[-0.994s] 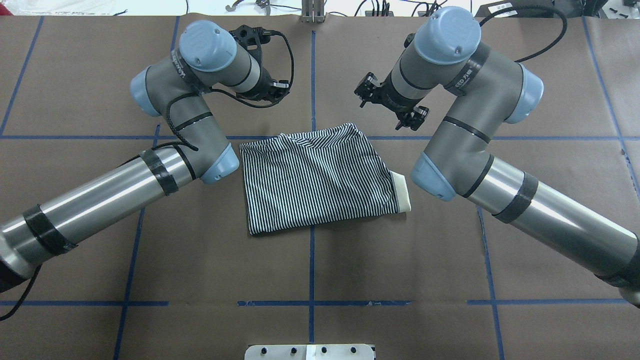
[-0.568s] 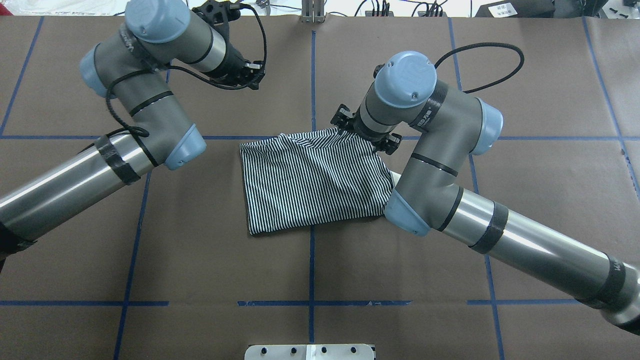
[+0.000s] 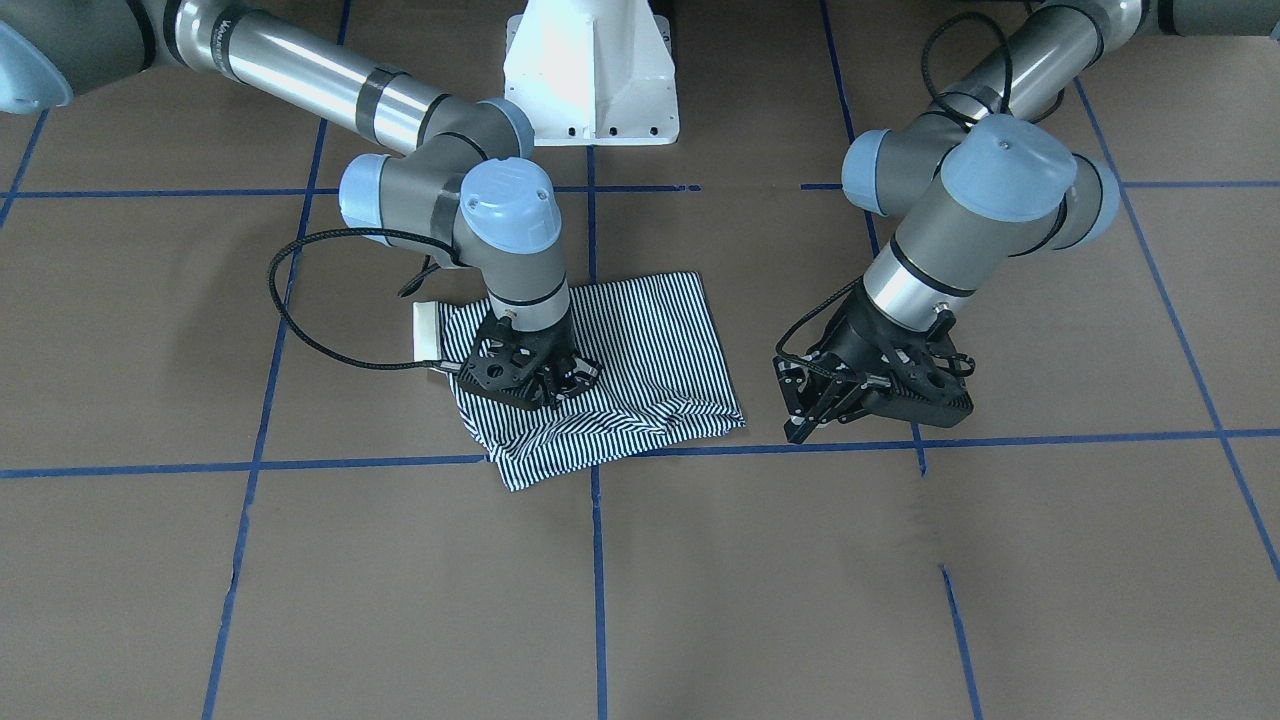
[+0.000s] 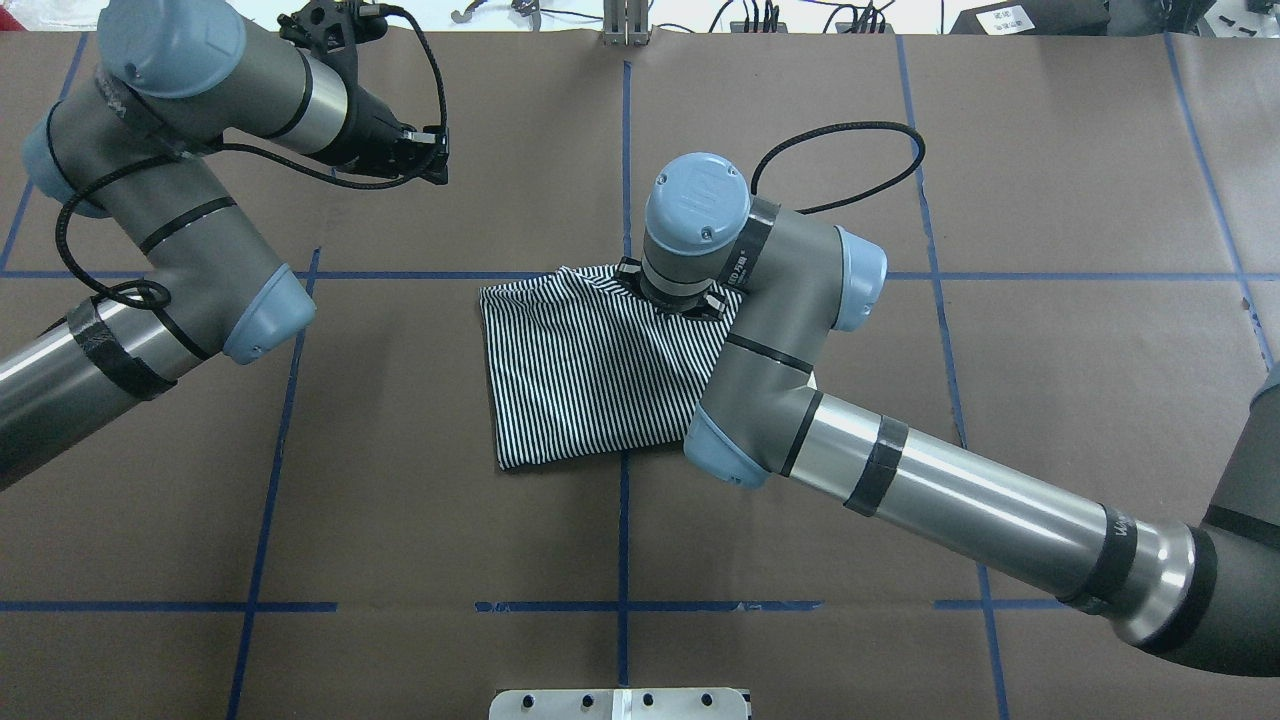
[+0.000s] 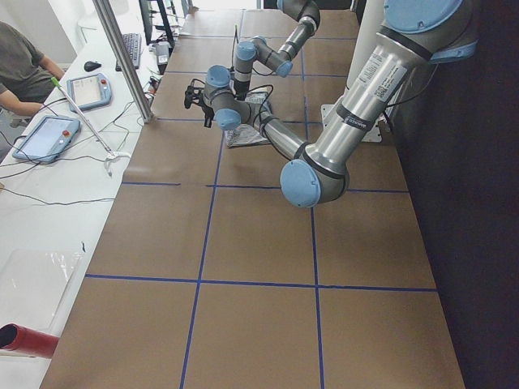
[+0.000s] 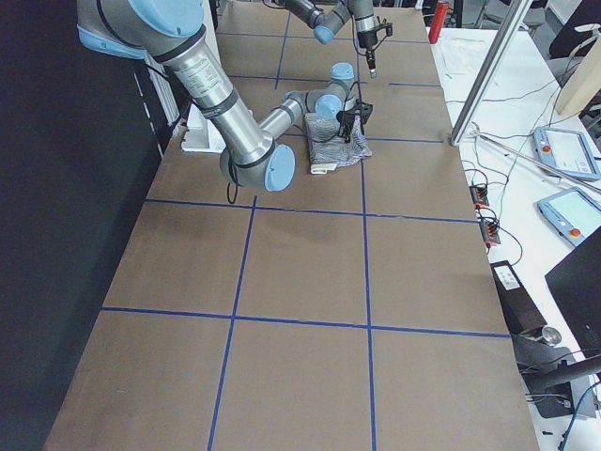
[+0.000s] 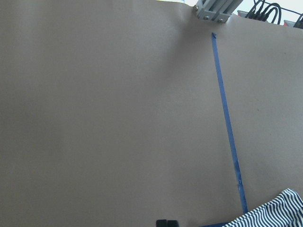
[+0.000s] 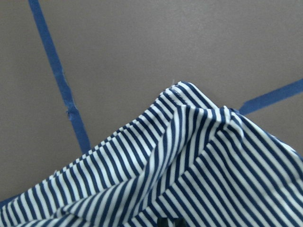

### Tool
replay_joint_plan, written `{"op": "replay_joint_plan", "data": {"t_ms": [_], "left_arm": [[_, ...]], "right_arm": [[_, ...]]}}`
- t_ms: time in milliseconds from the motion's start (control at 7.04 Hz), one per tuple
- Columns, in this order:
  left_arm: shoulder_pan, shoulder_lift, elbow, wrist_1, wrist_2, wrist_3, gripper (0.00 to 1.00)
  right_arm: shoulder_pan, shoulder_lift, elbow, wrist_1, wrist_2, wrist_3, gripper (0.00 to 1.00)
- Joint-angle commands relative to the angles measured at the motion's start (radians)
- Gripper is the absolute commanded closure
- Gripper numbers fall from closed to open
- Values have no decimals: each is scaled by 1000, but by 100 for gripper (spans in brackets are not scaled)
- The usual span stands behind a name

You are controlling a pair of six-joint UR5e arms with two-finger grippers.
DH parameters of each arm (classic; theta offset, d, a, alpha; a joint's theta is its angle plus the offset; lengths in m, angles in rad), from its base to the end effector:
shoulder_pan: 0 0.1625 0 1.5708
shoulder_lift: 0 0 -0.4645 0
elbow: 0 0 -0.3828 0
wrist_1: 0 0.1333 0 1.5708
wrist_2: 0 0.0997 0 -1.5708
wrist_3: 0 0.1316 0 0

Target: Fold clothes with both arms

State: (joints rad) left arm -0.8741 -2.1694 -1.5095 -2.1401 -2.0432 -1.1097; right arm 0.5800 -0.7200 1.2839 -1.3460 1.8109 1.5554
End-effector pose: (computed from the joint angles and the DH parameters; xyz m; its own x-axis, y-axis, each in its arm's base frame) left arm 0.4186 -0.6147 0.3136 0.4450 0.0856 -0.8914 0.2500 0.9440 0.2154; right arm -0.6415 -0.5422 0.2835 0.5955 0.3722 0.7119 -0.3821 0.9108 -0.1566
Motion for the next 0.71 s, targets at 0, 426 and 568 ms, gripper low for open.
{"op": "replay_joint_plan", "data": {"t_ms": [0,426,568], "left_arm": [[0,8,-11,0,0,1,100],[-2,39,-15,-3,6,4,100],[-3,63,-23,-6,3,5,100]], "right_arm": [[27,63,-117,48,-1,-41,100],[128,142,-276,128,16,-110,100],[200,139,-275,125,94,-177,100]]}}
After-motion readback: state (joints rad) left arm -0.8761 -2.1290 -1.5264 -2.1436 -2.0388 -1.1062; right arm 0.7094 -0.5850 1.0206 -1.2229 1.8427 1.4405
